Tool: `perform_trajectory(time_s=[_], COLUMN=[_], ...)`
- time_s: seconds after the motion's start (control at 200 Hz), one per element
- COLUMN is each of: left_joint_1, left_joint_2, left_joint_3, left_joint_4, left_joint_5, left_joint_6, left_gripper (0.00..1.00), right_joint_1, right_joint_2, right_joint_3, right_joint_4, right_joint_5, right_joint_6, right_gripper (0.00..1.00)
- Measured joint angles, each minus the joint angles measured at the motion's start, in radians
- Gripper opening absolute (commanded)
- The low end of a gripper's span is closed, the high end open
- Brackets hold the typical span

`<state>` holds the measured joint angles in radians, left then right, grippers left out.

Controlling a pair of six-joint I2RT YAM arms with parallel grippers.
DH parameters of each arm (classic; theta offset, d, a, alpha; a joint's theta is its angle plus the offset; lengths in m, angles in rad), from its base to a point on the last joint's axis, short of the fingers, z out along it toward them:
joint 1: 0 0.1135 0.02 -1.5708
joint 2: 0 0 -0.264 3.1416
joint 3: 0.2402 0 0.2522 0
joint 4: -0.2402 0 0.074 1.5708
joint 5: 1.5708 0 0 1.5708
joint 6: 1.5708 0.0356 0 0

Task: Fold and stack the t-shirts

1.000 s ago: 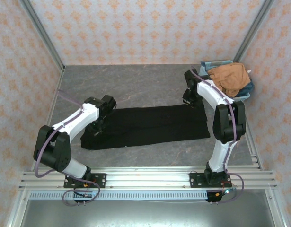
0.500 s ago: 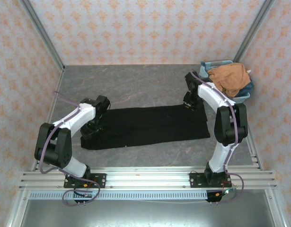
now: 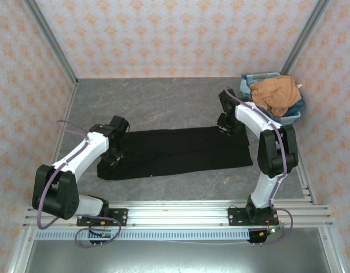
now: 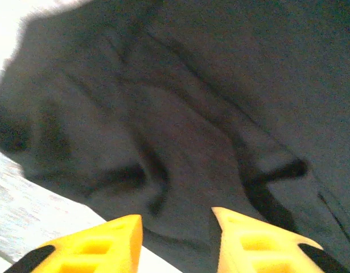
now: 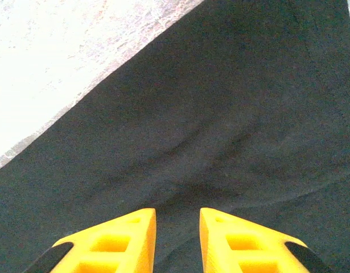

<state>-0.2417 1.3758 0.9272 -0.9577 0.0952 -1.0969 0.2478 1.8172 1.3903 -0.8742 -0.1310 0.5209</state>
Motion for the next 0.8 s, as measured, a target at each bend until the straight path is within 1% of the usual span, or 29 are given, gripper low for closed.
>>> perform_trajectory(time_s=[0.1,0.195,0.3,0.47,0.56,0.666,0.746,0.801], left_joint_1=[-0.04,-0.037,0.003,0.106,0.14,0.155,0.159,0.16], left_joint_2=[0.061,0.135,0.204,0.291,0.35,0.447,0.539,0.624], left_joint_3=[0.002,0.003,0.003,0.029,0.094,0.208,0.33,0.456], left_joint_4=[0.037,0.048,0.051,0.047,0.032,0.005,-0.027,-0.053], left_joint_5=[0.048,0.061,0.058,0.049,0.04,0.021,0.007,-0.002], left_joint_6=[-0.039,-0.055,-0.053,-0.007,0.032,0.079,0.119,0.145], left_gripper=[0.27,0.22,0.21,0.21,0.21,0.21,0.22,0.22], right_joint_1=[-0.005,-0.024,-0.064,-0.112,-0.116,-0.114,-0.113,-0.113], right_joint_2=[0.0,0.006,0.039,0.13,0.161,0.171,0.16,0.144], right_joint_3=[0.0,0.0,0.001,0.014,0.018,0.014,-0.011,-0.042], right_joint_4=[0.004,0.004,0.0,-0.02,-0.039,-0.059,-0.057,-0.058], right_joint_5=[0.001,0.007,0.028,0.064,0.069,0.076,0.083,0.084], right_joint_6=[-0.021,-0.04,-0.063,-0.089,-0.092,-0.084,-0.063,-0.041], right_gripper=[0.26,0.25,0.25,0.25,0.25,0.25,0.24,0.24])
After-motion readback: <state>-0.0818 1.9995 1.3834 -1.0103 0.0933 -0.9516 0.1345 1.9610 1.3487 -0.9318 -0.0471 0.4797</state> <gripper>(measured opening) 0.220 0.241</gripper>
